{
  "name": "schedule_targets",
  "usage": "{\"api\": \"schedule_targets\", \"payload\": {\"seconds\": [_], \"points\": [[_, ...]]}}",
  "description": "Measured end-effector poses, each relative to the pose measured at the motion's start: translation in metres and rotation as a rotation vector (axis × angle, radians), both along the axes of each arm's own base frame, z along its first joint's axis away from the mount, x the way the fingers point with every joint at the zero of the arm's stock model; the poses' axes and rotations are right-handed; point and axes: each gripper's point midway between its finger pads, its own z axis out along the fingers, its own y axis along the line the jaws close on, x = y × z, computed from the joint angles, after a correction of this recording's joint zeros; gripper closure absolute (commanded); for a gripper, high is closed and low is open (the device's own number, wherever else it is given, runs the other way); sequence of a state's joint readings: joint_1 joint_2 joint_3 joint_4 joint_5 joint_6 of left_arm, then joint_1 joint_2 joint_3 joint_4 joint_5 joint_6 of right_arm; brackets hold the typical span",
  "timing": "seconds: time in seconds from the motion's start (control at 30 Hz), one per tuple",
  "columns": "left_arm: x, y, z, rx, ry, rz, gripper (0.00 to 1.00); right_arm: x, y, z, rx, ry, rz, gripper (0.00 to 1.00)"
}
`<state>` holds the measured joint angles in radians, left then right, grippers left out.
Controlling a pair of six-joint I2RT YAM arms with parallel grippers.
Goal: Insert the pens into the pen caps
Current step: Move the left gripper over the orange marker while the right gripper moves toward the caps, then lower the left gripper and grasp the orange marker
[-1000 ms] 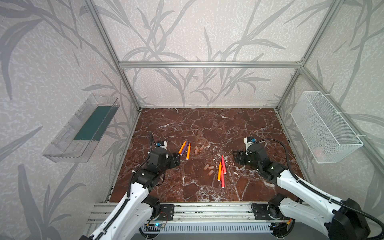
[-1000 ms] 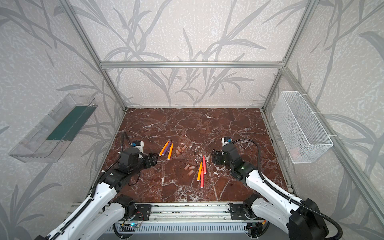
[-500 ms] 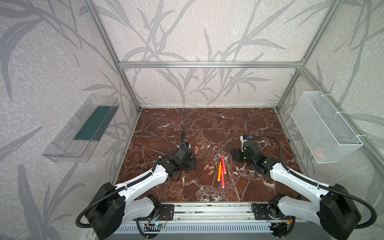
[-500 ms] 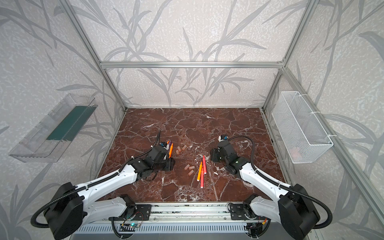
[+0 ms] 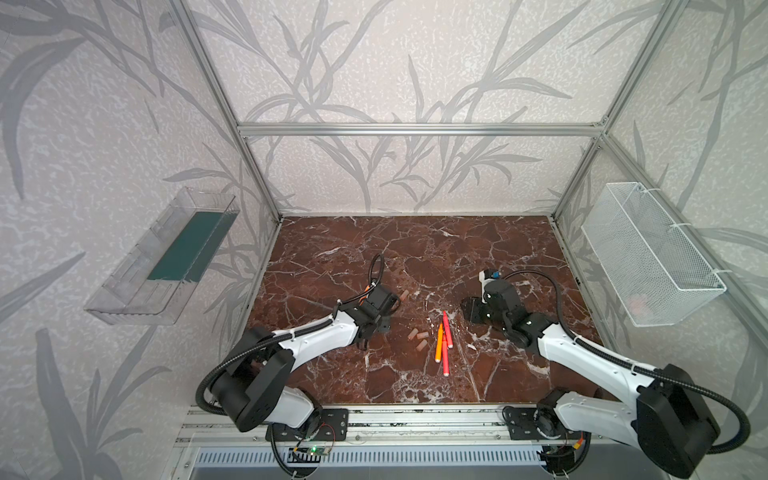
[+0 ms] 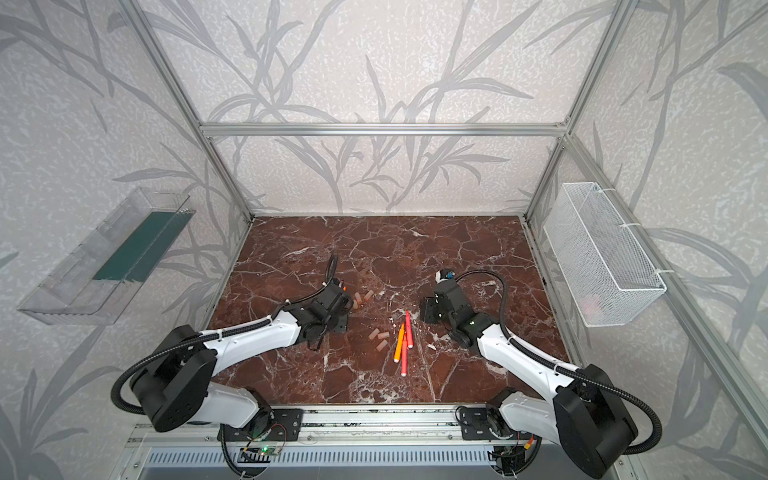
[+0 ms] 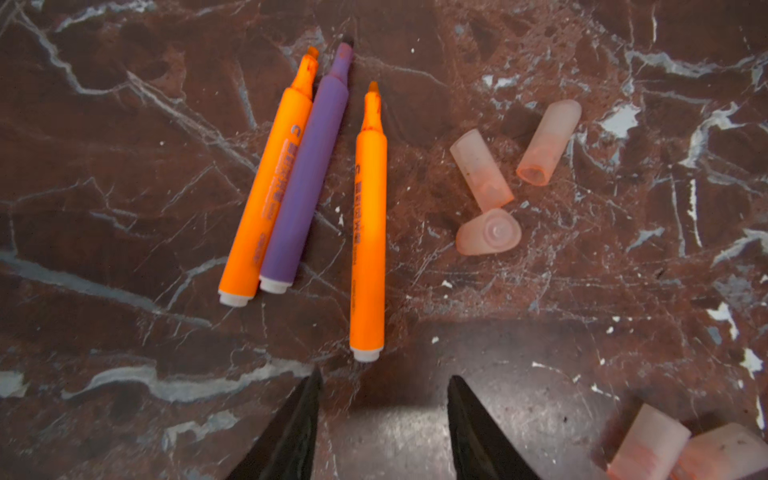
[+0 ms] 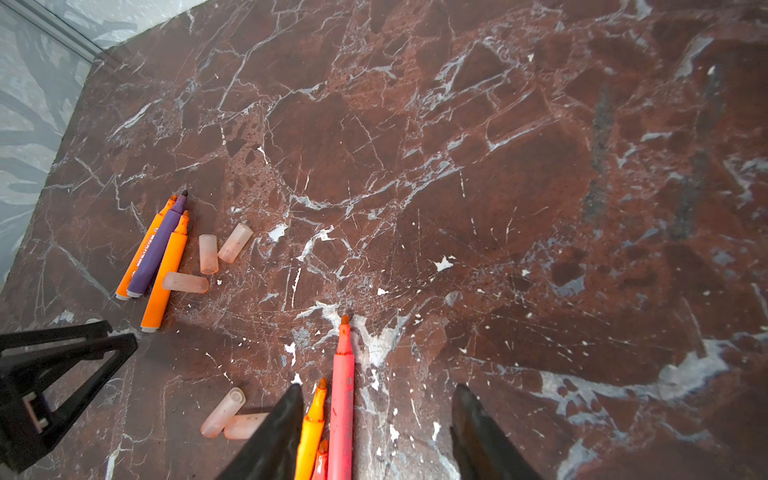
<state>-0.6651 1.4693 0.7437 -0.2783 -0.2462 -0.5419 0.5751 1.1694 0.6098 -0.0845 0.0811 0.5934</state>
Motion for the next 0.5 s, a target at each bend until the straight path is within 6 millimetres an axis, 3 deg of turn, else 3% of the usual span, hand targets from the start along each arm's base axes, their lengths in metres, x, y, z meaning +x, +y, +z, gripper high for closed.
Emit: {"api": "schedule_targets", "payload": {"seconds": [0.3, 0.5], "points": [[0.022, 0.004, -0.016, 0.039, 0.036, 0.038, 0.53, -0.001, -0.004, 0.011, -0.001, -0.034, -0.004, 0.44], [0.032, 0.004, -0.025, 0.049, 0.073, 0.051, 0.64, -0.001, -0.006, 0.013, -0.009, -0.044, -0.008, 0.44]]}}
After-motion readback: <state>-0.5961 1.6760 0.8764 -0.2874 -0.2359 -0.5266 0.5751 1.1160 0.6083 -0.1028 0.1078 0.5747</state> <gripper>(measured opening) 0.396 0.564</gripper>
